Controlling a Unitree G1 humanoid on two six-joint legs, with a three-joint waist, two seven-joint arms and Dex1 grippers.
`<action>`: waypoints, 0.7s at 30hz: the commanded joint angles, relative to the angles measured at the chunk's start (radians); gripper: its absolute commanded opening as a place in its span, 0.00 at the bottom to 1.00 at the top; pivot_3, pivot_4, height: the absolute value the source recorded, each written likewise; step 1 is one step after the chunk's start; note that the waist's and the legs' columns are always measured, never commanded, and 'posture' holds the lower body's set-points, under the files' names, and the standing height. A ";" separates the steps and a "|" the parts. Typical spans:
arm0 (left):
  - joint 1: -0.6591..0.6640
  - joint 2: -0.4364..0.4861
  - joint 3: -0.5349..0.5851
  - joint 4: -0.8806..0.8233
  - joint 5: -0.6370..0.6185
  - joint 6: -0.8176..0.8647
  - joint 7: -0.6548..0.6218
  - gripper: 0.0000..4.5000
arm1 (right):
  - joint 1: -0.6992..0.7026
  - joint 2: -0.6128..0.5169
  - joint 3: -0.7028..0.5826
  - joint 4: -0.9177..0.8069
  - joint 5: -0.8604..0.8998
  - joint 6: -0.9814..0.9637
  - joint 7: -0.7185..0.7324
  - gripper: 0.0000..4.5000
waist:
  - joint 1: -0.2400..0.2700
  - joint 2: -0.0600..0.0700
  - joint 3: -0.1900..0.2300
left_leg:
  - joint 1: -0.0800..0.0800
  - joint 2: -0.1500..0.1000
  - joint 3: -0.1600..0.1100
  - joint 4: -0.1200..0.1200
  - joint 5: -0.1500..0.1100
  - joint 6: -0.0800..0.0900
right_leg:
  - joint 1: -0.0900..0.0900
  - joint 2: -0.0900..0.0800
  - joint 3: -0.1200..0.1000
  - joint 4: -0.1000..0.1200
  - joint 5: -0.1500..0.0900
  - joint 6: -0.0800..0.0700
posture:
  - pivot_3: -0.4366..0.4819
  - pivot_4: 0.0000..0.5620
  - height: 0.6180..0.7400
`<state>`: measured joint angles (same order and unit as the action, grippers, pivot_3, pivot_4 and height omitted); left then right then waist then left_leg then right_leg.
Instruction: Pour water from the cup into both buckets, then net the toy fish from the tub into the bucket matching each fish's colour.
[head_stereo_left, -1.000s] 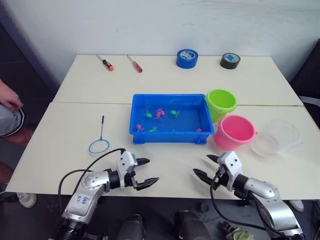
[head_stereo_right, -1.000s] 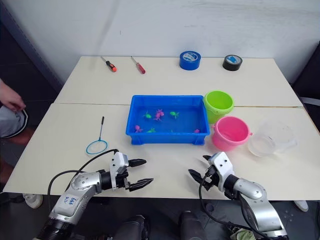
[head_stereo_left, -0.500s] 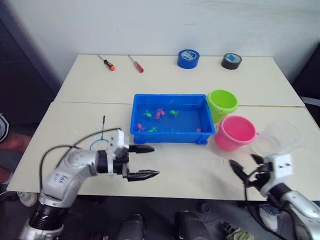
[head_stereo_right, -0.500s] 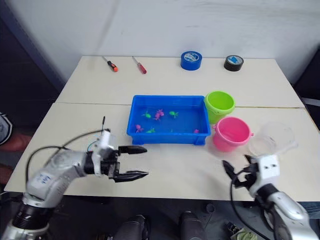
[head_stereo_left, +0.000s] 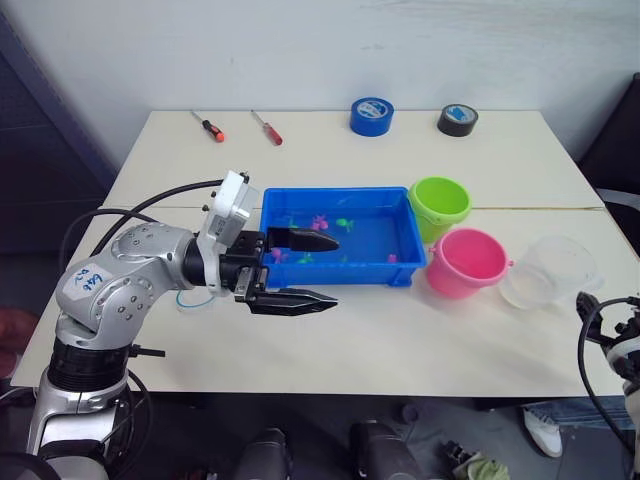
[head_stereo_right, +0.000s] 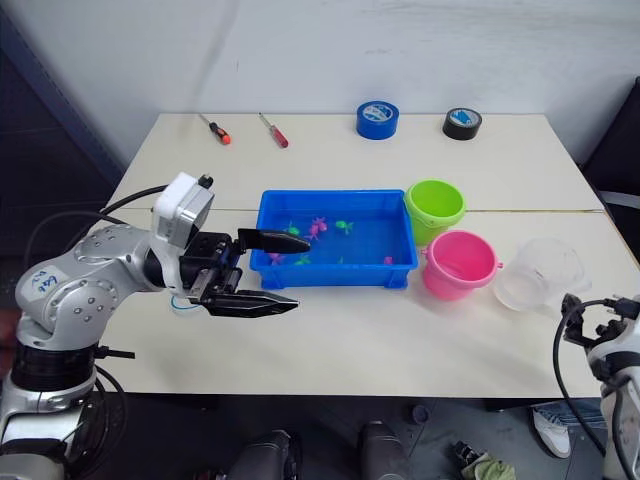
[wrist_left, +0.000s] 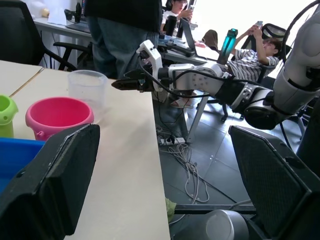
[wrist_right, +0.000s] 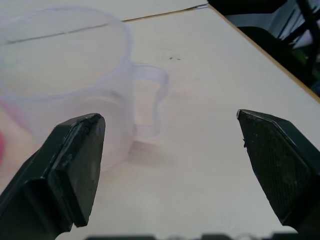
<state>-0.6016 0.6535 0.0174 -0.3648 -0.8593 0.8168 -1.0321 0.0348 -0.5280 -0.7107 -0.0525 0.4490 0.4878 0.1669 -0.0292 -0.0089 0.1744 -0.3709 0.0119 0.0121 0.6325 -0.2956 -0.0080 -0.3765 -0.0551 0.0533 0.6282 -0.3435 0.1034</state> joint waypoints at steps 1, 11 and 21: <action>-0.037 -0.003 0.006 -0.001 -0.007 -0.003 0.010 1.00 | -0.023 -0.035 0.006 0.056 -0.040 -0.055 0.007 0.99 | 0.001 0.000 0.000 | 0.000 0.000 0.000 0.000 0.000 0.000 | 0.000 0.001 0.001 0.000 0.000 0.000 | 0.48 0.27 1.00; -0.082 -0.030 -0.011 0.035 0.022 -0.023 0.032 1.00 | -0.083 -0.031 0.081 0.187 -0.105 -0.161 0.040 0.99 | -0.001 0.000 0.000 | 0.000 0.002 0.001 0.001 0.001 -0.001 | 0.000 0.009 0.006 0.000 0.001 0.001 | 0.48 0.27 1.00; -0.084 -0.034 -0.026 0.031 0.044 -0.039 0.027 1.00 | -0.154 -0.046 0.110 0.318 -0.138 -0.251 0.030 0.99 | -0.003 0.000 0.000 | 0.000 0.003 0.001 0.001 0.001 -0.002 | 0.000 0.009 0.007 0.001 0.001 0.001 | 0.48 0.27 1.00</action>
<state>-0.6719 0.6137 -0.0127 -0.3150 -0.8194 0.7941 -0.9983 -0.1078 -0.5468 -0.5957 0.2606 0.3238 0.2711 0.1958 -0.0319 -0.0090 0.1744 -0.3705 0.0151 0.0133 0.6337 -0.2946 -0.0101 -0.3765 -0.0462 0.0600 0.6291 -0.3429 0.1044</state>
